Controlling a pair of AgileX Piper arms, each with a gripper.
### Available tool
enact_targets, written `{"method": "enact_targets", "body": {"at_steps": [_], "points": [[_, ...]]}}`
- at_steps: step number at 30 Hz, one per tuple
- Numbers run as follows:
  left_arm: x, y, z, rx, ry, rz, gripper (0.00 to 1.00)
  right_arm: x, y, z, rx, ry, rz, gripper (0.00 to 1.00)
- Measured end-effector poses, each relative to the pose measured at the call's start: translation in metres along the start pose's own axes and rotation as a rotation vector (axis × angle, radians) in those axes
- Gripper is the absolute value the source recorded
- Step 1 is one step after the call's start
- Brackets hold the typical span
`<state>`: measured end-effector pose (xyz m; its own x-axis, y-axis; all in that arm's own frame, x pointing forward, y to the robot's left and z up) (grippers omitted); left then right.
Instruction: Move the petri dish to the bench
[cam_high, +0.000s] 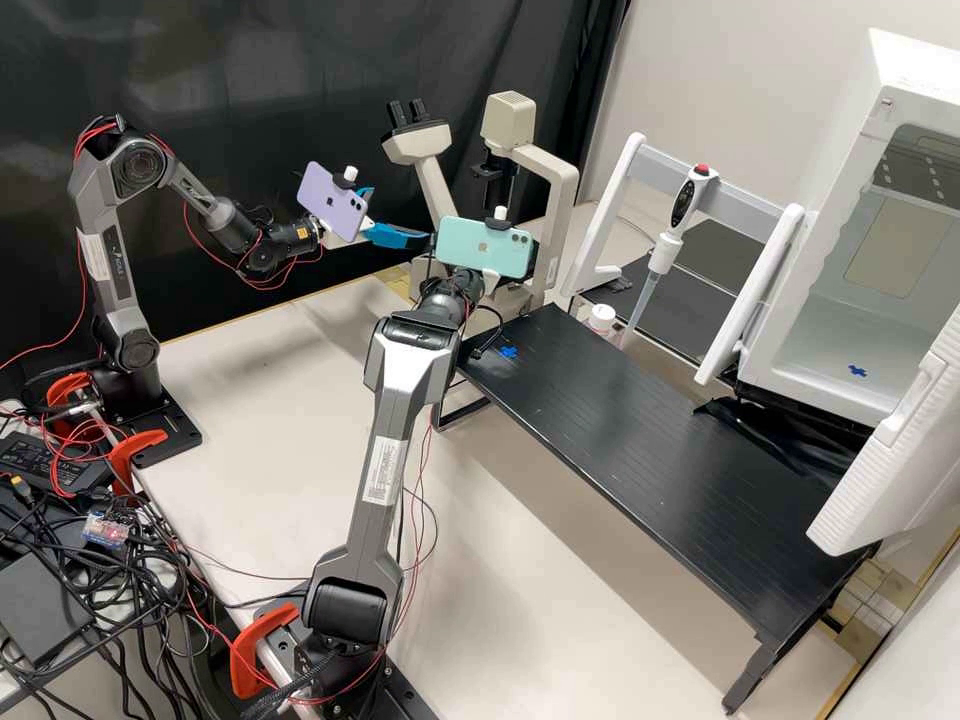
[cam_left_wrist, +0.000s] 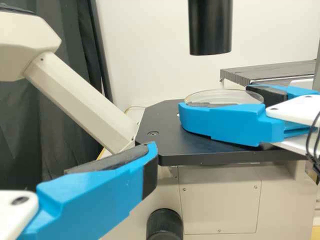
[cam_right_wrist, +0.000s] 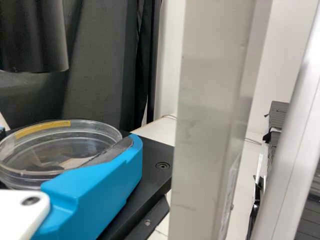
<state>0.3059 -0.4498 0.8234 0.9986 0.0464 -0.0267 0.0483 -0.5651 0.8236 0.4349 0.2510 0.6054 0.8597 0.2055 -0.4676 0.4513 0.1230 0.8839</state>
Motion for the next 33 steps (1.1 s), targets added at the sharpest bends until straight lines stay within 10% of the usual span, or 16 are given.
{"method": "enact_targets", "body": {"at_steps": [23, 33], "points": [[0.000, 0.000, 0.000, 0.000, 0.000, 0.000, 1.00, -0.041, -0.003, 0.016, -0.015, 0.031, 0.016, 0.00], [0.000, 0.000, 0.000, 0.000, 0.000, 0.000, 1.00, -0.098, 0.008, 0.017, -0.076, 0.103, 0.023, 0.00]]}}
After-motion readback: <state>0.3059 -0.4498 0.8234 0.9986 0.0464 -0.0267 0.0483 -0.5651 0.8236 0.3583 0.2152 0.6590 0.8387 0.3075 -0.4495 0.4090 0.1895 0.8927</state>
